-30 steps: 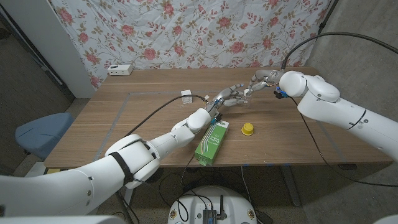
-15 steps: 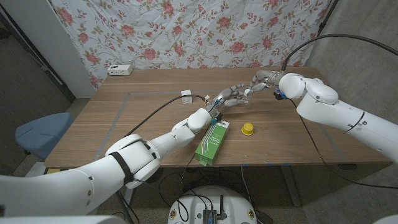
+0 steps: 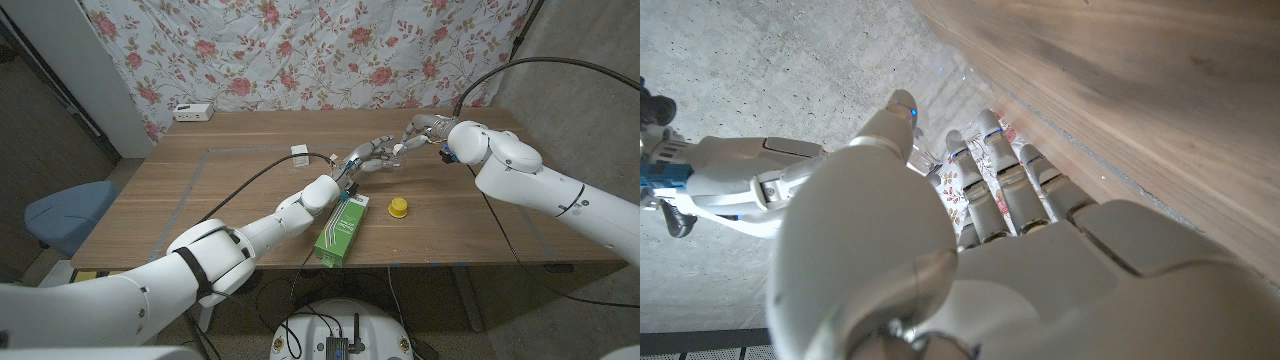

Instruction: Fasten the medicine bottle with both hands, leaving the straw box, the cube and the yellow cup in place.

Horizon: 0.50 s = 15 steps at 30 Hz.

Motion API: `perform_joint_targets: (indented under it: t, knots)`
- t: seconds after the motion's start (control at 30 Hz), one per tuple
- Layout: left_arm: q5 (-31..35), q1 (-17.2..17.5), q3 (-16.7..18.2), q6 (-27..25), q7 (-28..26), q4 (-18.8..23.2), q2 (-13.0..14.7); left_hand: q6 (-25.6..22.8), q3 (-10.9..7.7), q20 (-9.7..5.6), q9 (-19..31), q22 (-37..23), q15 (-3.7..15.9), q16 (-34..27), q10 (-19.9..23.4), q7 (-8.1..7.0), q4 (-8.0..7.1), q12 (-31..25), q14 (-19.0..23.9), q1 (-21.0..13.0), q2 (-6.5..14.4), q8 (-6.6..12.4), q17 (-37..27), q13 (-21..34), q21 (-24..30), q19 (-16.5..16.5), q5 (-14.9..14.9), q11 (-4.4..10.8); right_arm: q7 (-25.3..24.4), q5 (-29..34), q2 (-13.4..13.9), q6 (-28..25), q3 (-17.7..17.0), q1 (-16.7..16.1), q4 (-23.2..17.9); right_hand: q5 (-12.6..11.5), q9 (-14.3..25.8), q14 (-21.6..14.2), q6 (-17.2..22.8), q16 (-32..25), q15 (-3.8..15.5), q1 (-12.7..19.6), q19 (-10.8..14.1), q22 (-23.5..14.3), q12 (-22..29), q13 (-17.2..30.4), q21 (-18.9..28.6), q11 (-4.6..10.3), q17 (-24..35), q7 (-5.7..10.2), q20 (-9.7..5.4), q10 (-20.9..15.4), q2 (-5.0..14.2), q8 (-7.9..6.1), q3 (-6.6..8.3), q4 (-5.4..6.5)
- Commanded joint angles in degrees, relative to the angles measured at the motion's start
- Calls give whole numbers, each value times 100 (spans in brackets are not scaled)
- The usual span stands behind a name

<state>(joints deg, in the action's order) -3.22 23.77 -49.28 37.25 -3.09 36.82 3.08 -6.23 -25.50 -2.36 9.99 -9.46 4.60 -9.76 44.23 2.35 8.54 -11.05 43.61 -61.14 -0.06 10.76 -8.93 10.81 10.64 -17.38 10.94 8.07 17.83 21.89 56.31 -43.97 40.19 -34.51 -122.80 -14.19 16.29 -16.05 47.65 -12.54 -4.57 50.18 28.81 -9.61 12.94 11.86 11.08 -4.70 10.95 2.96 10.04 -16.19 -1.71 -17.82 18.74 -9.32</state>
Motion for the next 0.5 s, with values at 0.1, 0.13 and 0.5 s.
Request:
perform_joint_targets:
  t: [0.1, 0.13, 0.5]
  knots:
    - [14, 85, 24, -71, 11, 185, 69, -25, -48, -751, 21, -9, 619, -10, 32, -45, 5, -22, 67, 39, 7, 8, -18, 14, 4, -64, 11, 27, -167, 58, 3, -123, 6, -66, -70, 31, 4, -109, 186, -65, 42, 33, 111, -18, 38, 9, 55, 26, 12, -5, -37, -129, 16, -75, 29, 16]
    - [16, 91, 25, -81, 15, 204, 77, -24, -50, -752, 21, -9, 625, -8, 32, -49, 9, -21, 64, 34, 5, 7, -17, 14, 5, -65, 12, 28, -189, 52, -5, -127, -2, -76, -71, 33, 3, -113, 207, -65, 39, 29, 117, -18, 40, 9, 55, 22, 13, 19, -39, -141, 16, -82, 26, 19]
    - [6, 71, 36, -83, 32, 143, 53, -22, -61, -743, 21, -9, 616, -7, 32, -65, 6, -21, 63, 40, 12, 6, -16, 14, 6, -67, 14, 26, -131, 176, -60, -268, 147, 26, -20, 51, -7, -179, 322, -80, 37, -51, 165, -19, 42, 8, 57, 13, 21, -25, -32, -209, 7, -113, -14, 66]
